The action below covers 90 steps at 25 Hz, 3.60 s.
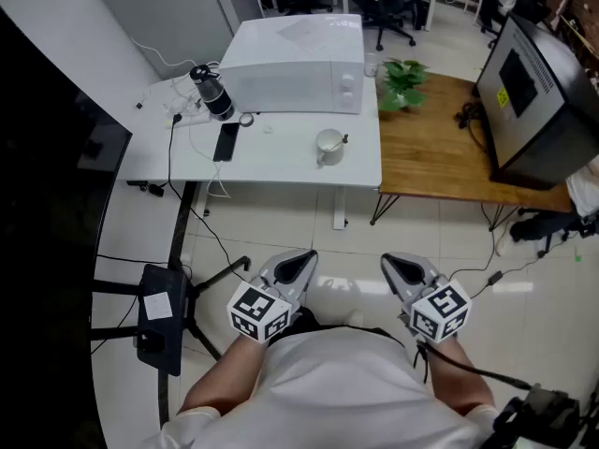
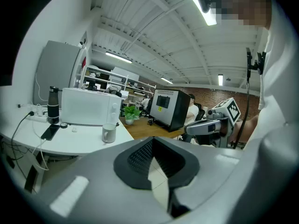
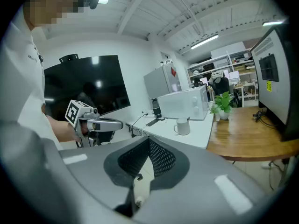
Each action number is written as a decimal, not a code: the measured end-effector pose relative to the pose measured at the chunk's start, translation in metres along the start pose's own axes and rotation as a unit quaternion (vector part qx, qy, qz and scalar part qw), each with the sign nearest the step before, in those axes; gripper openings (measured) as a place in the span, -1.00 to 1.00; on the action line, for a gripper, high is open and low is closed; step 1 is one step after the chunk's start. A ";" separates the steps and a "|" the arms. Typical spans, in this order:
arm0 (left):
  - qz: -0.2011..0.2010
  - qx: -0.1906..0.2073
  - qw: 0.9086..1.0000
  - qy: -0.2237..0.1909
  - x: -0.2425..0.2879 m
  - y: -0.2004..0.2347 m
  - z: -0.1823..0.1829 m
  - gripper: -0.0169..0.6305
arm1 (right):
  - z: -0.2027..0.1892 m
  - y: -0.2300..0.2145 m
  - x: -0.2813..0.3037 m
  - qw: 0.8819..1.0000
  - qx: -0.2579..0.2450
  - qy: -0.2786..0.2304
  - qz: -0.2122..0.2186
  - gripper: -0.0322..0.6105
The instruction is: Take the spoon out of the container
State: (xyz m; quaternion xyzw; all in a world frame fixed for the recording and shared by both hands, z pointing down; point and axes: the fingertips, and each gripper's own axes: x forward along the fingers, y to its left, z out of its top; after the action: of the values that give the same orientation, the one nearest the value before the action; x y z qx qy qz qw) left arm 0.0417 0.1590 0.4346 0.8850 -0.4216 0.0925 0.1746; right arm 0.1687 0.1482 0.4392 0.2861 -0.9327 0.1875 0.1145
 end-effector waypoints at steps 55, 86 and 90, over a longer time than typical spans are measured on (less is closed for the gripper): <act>-0.092 0.000 0.994 0.057 0.184 0.272 0.072 -0.93 | 0.093 -0.190 0.263 0.994 0.017 0.069 -0.088 -0.88; -0.084 -0.002 0.994 0.073 0.199 0.284 0.065 -0.93 | 0.056 -0.238 0.292 0.987 0.063 0.103 -0.103 -0.59; -0.088 -0.003 0.993 0.077 0.200 0.283 0.063 -0.93 | 0.048 -0.238 0.299 0.986 0.074 0.113 -0.096 -0.48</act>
State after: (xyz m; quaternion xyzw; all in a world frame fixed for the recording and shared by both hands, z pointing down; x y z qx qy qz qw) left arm -0.0518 -0.1730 0.5038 0.9083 -0.3279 0.1431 0.2166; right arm 0.0583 -0.2008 0.5594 0.3587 -0.8657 0.2755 0.2147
